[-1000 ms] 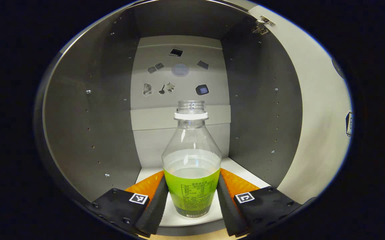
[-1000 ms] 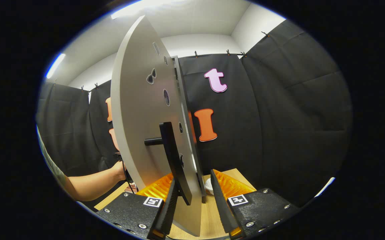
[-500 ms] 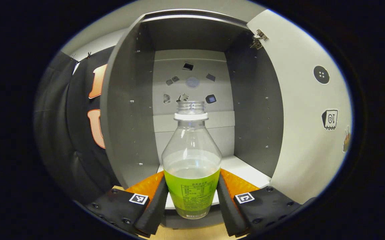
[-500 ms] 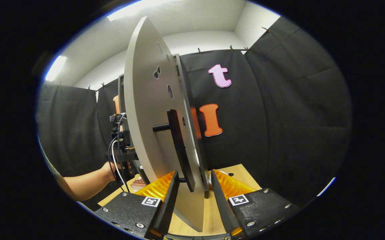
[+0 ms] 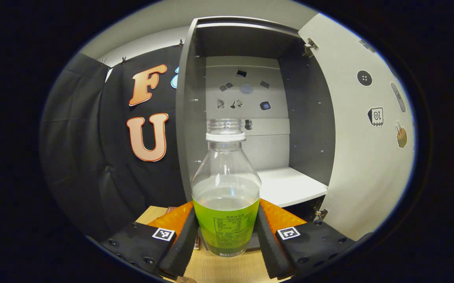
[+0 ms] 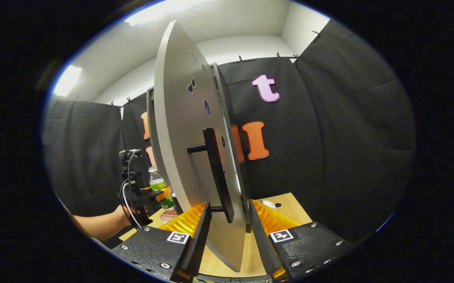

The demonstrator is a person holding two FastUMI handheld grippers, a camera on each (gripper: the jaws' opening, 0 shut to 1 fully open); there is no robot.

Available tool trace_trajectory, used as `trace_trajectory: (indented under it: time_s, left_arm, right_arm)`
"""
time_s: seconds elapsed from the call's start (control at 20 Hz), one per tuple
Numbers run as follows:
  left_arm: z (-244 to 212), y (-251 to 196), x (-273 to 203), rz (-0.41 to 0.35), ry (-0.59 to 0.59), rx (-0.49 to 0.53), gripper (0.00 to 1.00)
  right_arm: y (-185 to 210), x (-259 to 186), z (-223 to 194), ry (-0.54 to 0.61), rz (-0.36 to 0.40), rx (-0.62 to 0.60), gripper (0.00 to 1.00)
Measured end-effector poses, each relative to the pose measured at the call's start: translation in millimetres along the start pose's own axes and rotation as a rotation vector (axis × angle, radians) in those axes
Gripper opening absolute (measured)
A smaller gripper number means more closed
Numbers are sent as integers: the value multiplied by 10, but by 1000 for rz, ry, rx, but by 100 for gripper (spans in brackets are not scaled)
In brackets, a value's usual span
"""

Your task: Open the cabinet door with the right hand, grasp the bottle in the cabinet with the left hand and place it on the coaster, then close the cabinet door with the right hand.

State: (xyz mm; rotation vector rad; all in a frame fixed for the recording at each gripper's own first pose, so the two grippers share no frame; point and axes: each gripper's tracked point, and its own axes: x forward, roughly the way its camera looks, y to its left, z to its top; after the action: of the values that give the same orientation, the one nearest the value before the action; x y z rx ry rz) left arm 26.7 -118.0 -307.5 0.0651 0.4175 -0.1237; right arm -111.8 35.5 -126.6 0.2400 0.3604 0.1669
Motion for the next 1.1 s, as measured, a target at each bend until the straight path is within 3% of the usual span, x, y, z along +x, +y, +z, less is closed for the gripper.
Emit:
trace_trajectory:
  time_s: [0.3,0.65,1.1]
  left_arm:
    - [-222,279,-266,62,-18,-4,80]
    - [-872,619,-462,148,41,38,80]
    - [-1634,995,-681,244,98,100,80]
  right_arm:
    - [2,-8,-2,-6,11,-22,60]
    - [9,-33,-19,-26,16,4,60]
    - [16,-27,98,-29,-39,-88,60]
